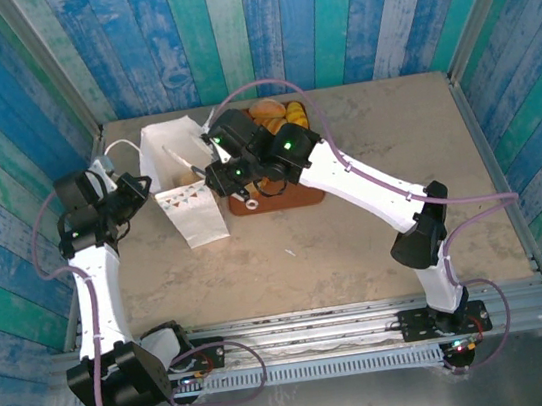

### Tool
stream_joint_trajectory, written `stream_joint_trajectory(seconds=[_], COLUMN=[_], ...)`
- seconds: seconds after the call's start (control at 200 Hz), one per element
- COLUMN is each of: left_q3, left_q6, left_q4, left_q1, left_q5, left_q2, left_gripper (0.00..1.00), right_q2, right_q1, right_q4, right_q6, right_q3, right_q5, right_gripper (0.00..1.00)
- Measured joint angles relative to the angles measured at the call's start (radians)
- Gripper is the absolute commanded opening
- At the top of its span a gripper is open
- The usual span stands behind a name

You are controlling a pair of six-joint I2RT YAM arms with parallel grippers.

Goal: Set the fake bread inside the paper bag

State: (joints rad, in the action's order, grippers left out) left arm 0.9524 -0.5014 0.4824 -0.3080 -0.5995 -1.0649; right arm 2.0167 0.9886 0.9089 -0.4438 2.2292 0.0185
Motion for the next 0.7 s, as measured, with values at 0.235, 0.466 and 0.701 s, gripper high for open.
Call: stream_joint_trajectory(seconds=[0.235, 0.466, 0.701], left_q3=[0.0, 0.004, 0.048], left_q6=[0.0, 0.006, 0.033], left_q4=[0.002, 0.013, 0.066], left_q1=[0.0, 0.0, 0.0], left_q5=[0.0, -0.001, 0.008], left_q2=[0.0, 0.001, 0.003], left_gripper=[0.15, 0.31, 0.49], right_q2=[-0.009, -0.093, -0.292], right_q1=[-0.002, -0.002, -0.002], right_q4=[0.004, -0.019, -0.077], right_q6=[-0.004, -0.003, 0.0], right_q3=[-0.001, -0.022, -0.108], right_q5=[-0.002, -0.067, -0.095], right_gripper=[0.52, 0.52, 0.53])
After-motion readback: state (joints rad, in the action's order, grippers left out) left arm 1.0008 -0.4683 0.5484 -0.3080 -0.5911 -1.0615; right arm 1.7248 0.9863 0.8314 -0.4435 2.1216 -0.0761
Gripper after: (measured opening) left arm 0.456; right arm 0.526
